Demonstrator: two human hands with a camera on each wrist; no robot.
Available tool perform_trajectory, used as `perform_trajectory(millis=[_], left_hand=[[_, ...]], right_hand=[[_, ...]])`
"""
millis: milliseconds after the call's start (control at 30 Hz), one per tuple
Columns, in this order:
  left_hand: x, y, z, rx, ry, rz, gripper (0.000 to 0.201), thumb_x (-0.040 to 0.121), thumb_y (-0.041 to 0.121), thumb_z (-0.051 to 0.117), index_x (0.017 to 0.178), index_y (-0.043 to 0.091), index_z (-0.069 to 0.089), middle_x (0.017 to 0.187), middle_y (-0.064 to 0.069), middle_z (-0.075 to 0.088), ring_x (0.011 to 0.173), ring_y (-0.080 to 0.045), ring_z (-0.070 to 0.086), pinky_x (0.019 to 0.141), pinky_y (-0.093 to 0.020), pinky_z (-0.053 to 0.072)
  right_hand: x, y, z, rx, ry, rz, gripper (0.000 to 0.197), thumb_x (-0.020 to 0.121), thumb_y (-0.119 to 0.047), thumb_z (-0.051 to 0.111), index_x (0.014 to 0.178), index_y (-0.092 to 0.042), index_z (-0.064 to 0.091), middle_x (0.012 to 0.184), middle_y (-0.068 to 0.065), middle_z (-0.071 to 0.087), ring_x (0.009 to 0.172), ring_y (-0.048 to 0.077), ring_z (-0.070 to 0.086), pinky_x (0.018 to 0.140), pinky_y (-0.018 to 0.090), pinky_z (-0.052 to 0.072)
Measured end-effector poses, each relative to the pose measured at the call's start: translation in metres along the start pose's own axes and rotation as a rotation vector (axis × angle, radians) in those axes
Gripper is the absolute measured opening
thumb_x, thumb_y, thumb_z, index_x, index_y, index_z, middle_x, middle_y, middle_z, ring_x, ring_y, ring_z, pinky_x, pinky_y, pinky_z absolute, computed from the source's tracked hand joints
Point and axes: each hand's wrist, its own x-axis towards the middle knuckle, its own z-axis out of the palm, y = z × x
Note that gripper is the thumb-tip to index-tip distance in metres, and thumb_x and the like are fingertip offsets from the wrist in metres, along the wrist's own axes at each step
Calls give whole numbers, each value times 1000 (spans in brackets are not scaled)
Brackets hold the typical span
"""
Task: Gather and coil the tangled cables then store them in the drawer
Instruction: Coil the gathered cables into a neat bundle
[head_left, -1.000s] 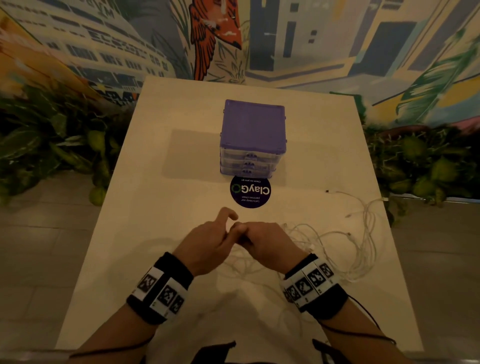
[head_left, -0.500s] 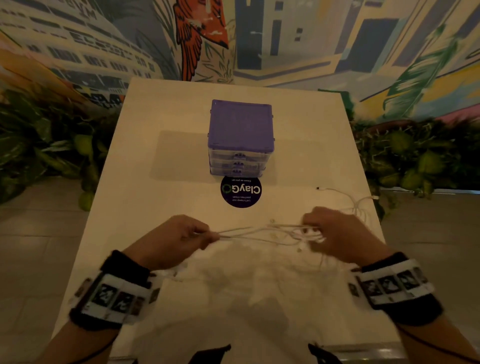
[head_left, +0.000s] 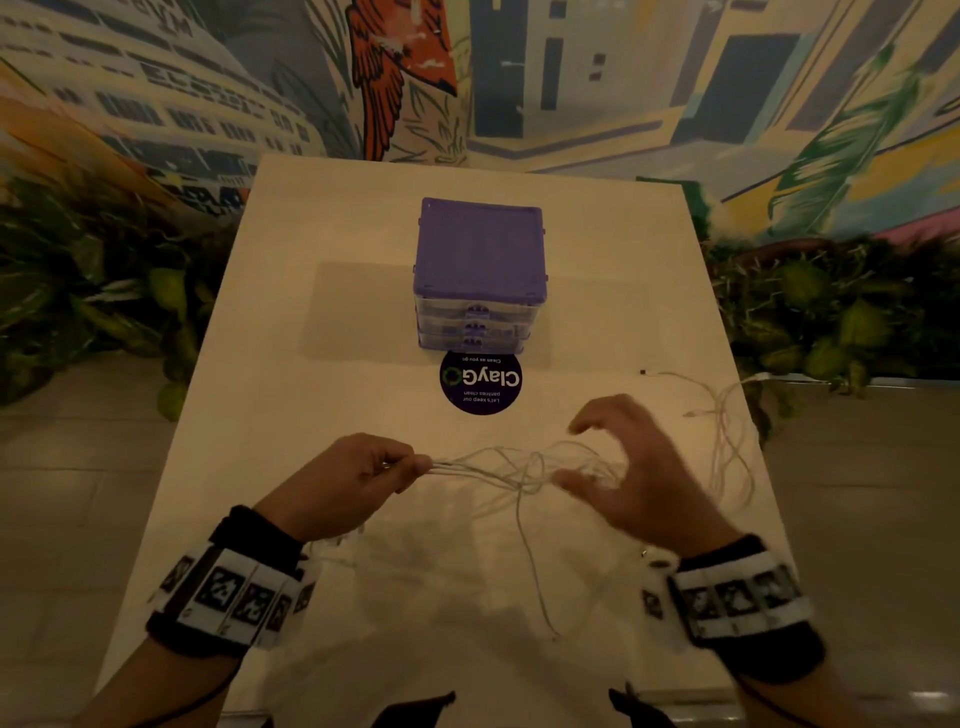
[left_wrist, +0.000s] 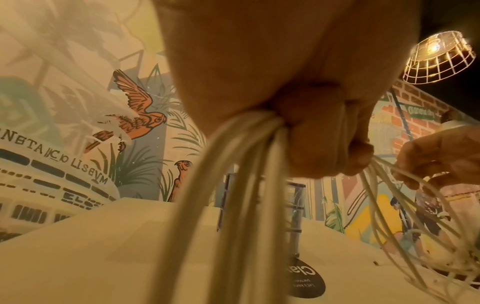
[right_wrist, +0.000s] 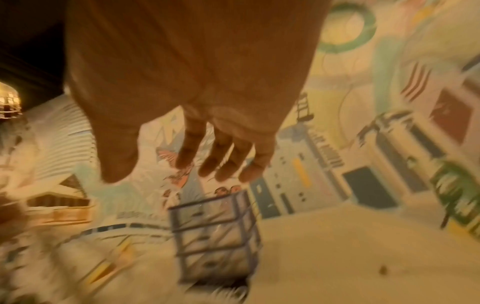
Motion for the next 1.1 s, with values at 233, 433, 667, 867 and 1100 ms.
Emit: perform_trajectory(millis=[233, 433, 667, 867, 1100], left_hand=[[1, -1, 5, 1, -55, -15, 51, 91, 60, 40, 64, 17, 44, 55, 4, 36, 51, -7, 34, 52, -23, 26], [-13, -13, -9, 73, -65, -71, 45, 92, 50, 45, 65, 14, 48, 54, 7, 42, 49, -8, 38, 50, -22, 28], [-20, -26, -7, 171, -228, -190, 60, 84, 76, 21, 75, 23, 48, 66, 3, 52, 59, -6, 47, 61, -25, 37], [-3, 8, -1, 505, -83, -63, 93, 74, 86, 17, 143, 26, 34, 147, 3, 39, 137, -17, 31, 113, -35, 19], [27, 34, 43, 92, -122, -53, 49, 88, 63, 37, 116, 22, 39, 68, 1, 61, 58, -9, 56, 58, -33, 40]], right_hand=[[15, -36, 99, -138, -154, -140, 70, 82, -63, 55, 136, -19, 43, 135, 3, 54, 126, 21, 46, 112, 43, 26], [36, -24, 78, -182, -427, -97, 32, 94, -53, 46, 91, -24, 58, 80, -3, 64, 69, 16, 52, 59, 31, 37], [33, -14, 54, -271, -457, -140, 34, 98, -50, 38, 90, -22, 54, 74, -3, 60, 64, 16, 48, 58, 33, 39], [39, -25, 51, -219, -509, -97, 31, 96, -48, 43, 95, -21, 58, 85, 1, 66, 78, 23, 58, 63, 32, 38], [44, -33, 53, -88, -490, -73, 18, 96, -30, 53, 104, -16, 61, 94, 5, 68, 82, 23, 61, 69, 36, 48]])
